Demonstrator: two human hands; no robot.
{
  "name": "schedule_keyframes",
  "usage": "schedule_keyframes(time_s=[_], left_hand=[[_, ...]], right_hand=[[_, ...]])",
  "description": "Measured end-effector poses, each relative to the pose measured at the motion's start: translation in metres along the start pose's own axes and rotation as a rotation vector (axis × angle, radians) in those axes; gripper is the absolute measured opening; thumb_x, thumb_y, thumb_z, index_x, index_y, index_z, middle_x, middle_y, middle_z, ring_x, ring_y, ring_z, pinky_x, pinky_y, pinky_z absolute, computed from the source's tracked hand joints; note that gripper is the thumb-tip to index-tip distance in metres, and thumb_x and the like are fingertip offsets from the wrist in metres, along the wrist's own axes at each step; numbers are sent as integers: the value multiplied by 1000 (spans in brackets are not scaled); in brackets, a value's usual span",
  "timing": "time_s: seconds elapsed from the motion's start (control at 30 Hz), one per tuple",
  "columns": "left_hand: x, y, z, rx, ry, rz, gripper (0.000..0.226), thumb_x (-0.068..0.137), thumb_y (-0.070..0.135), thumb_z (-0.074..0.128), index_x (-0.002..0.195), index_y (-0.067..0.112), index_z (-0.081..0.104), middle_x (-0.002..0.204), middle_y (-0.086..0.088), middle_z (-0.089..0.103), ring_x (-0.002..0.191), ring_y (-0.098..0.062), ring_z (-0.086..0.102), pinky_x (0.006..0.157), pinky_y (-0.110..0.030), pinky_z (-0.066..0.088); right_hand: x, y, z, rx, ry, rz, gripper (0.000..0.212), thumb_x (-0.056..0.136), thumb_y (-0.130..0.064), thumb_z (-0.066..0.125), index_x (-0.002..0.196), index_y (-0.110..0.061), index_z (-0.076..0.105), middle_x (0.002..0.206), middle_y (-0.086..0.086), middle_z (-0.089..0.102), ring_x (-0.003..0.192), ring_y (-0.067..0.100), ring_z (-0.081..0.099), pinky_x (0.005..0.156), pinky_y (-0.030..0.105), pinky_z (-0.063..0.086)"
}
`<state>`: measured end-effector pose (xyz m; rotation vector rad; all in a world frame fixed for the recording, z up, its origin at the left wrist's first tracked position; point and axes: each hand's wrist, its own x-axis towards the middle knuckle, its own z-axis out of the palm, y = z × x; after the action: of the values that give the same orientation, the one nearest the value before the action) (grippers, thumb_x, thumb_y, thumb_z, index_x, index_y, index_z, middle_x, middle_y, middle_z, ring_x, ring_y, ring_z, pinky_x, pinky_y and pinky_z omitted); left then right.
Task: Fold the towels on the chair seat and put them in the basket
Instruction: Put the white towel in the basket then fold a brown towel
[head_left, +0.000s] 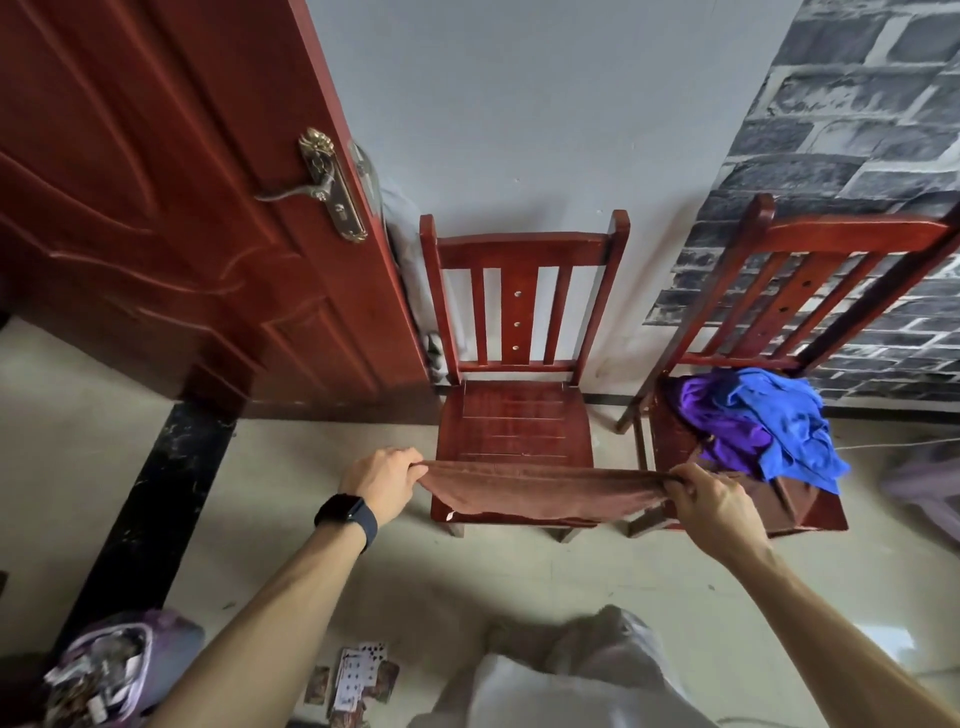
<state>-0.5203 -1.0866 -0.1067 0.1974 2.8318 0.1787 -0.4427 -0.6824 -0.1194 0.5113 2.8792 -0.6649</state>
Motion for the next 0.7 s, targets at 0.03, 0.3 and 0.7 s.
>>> schedule_keyframes(time_s=[0.03,0.3,0.7], left_hand=[[3,-2,1,-14,-14,-2,26,101,38,46,114,28,66,113,1,69,104,-25,62,70,-31,43],[71,-4,15,65,-115,-61,30,104,32,39,112,19,65,109,-6,69,99,-29,63,68,-33,44],[246,-17,129,-319,-148,-483,22,95,43,48,96,26,62,89,8,74,86,-26,66,76,-36,55]], right_hand=[[2,-1,2,-6,-13,5,12,93,-25,63,100,-18,70,95,8,73,94,35,65,75,39,44],[71,-18,30,-30,-135,74,16,92,-38,58,102,-29,68,100,3,70,95,33,65,74,38,48],[250,-6,167,153,-232,294,24,97,-29,48,114,-17,60,97,18,70,82,35,55,73,36,41]])
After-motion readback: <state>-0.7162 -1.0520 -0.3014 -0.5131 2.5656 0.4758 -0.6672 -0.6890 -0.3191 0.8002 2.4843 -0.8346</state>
